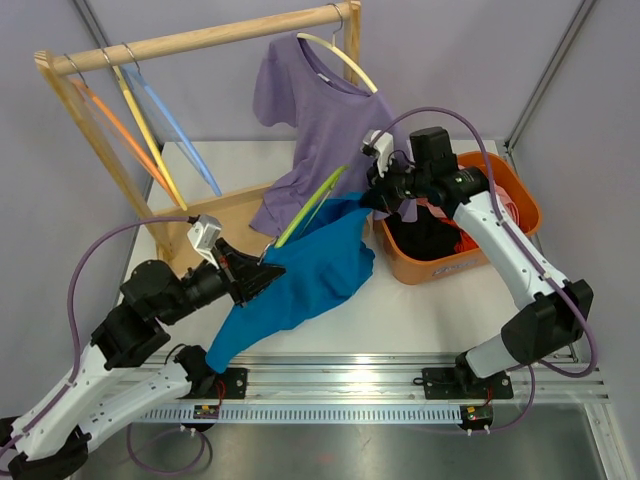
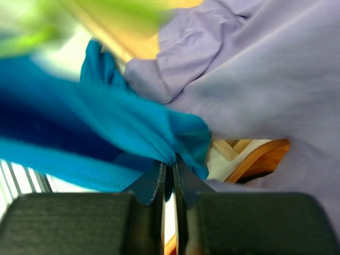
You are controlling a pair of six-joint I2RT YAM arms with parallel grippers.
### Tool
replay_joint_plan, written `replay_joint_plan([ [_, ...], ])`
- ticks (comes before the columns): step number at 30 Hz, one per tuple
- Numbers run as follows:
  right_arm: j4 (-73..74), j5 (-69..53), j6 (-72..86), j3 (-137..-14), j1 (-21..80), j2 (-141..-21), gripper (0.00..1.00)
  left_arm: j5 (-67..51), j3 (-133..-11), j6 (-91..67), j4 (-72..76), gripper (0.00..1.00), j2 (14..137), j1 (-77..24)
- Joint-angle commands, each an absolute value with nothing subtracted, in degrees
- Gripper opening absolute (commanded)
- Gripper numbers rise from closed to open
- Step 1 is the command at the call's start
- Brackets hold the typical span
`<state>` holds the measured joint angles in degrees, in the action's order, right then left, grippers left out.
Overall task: Remove the t-shirt from the hanger
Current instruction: Remove the tshirt from the hanger
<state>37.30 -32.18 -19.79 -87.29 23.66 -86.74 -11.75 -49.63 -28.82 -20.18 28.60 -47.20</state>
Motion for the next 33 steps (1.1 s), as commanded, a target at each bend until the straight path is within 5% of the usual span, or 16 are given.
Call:
replay_joint_plan([
  [1,41.8,-37.8,-36.4,-85.6,21.0,-82.5,0.13,-5.6,-51.3,-26.4,-12.6,0.0,29.2,-47.6],
  [5,49.8,-44.7,-45.8,-86.7,21.1,-80.2,0.27,-6.1,-51.1,-25.8,-10.2,0.0,37.1,-46.9],
  [6,55.1,-46.7,-50.4,-87.4,21.1,-80.4,0.39,-7.5,-51.4,-25.9,-9.8,0.0,39.2,-46.0],
  [13,74.3,-54.1,-67.3,-91.4,21.1,-78.7,0.73,-17.8,-55.1,-24.1,-11.2,0.0,49.8,-42.4],
  [22,82.9,-62.0,-81.6,-96.8,21.2,-78.7,0.81,-39.8,-57.0,-16.4,-15.3,0.0,54.4,-40.1],
  [33,87.7,-61.4,-81.9,-104.1,27.2,-87.5,0.81,-48.2,-62.4,-10.2,-23.1,0.0,55.0,-38.5],
])
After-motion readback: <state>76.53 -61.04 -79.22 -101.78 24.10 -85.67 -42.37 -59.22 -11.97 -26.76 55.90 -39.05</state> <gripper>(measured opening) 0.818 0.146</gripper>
